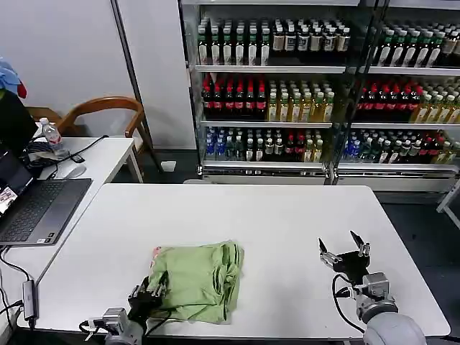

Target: Fold and organize the clothes.

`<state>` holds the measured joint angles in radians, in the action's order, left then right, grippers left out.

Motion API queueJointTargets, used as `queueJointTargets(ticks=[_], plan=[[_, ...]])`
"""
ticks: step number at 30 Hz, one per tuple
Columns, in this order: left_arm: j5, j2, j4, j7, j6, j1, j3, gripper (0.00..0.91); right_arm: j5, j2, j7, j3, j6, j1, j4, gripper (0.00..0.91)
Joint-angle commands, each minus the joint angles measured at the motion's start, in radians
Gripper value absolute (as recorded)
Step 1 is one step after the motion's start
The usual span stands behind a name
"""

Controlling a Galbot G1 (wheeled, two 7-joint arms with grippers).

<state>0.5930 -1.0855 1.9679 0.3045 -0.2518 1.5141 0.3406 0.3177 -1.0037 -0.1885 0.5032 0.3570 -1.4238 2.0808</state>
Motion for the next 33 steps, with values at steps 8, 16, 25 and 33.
queueJointTargets(ticks=[8,16,25,33], plan=[[-0.018,0.026,0.031,-0.089,-0.004,-0.024,0.053,0.04,-0.002,0.002,-0.001,-0.011,0.003,0.004,0.003,0.907],[0.115,0.095,0.189,-0.156,-0.086,-0.053,0.287,0.04,0.0,0.012,0.0,-0.01,0.001,0.011,0.002,0.907],[0.231,0.177,0.146,-0.173,-0.203,0.006,0.565,0.04,0.004,0.017,0.002,-0.009,-0.005,0.02,0.002,0.907],[0.461,0.368,0.131,-0.122,-0.326,0.095,0.849,0.04,0.01,0.021,0.005,-0.019,-0.014,0.034,0.006,0.907]])
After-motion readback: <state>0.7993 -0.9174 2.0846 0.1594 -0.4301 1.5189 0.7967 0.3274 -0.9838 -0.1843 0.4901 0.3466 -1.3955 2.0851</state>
